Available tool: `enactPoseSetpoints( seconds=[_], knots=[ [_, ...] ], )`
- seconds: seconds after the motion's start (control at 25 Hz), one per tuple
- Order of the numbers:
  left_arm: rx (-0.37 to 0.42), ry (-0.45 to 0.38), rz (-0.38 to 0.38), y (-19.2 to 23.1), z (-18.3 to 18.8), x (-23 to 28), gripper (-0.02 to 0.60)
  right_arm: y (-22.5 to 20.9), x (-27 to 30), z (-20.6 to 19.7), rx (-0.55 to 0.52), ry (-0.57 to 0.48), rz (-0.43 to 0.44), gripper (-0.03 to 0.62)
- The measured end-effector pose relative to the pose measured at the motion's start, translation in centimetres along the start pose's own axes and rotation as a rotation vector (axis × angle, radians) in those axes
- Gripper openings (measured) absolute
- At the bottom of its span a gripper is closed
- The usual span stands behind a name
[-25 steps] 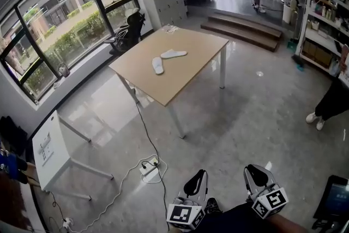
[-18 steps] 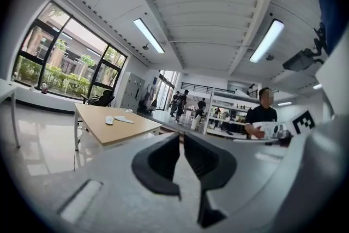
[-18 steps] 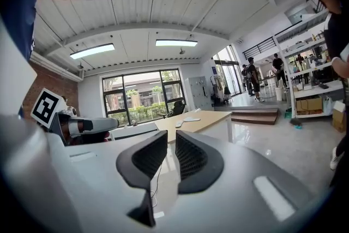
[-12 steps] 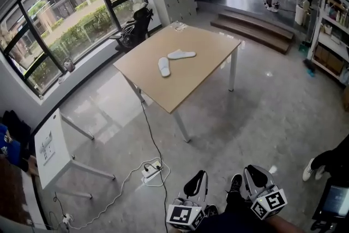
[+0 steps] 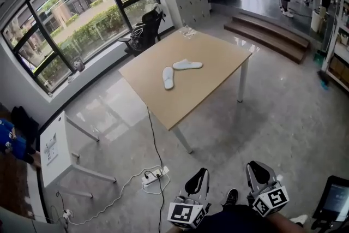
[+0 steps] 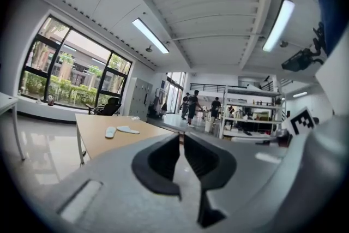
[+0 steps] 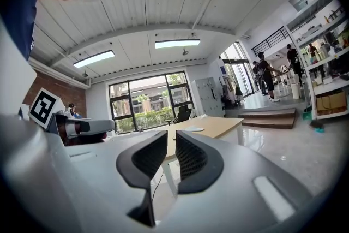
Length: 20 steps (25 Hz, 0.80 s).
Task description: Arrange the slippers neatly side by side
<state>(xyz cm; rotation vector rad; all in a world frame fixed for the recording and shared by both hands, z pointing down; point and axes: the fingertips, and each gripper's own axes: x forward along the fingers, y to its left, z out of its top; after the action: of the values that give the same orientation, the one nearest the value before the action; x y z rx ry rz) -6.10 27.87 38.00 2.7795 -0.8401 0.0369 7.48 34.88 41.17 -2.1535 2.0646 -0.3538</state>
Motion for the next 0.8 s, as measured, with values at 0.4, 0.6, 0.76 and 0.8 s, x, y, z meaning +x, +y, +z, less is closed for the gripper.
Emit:
enactPoseSetpoints(
  seconds=[0.4,0.6,0.76,0.8],
  knots=[
    [-0.002,0.013,0.049,-0.7,0.0,7.7,0.026,-7.6,4.2,1.6,0.028,0.013,0.012,0.052],
    [-0.014,0.016,0.076,1.1,0.2,10.6,0.026,-8.9,7.9,1.9,0.033,0.028,0.037,0.052],
    [-0.027,0.006,0.088,3.5,-0.5,13.9,0.026,-10.6,11.5,1.5,0.018,0.045,0.045,0.052],
    [-0.033,0.003,0.092,4.2,-0.5,14.8,0.026,-11.0,12.5,1.5,0.011,0.049,0.045,0.052]
  ],
)
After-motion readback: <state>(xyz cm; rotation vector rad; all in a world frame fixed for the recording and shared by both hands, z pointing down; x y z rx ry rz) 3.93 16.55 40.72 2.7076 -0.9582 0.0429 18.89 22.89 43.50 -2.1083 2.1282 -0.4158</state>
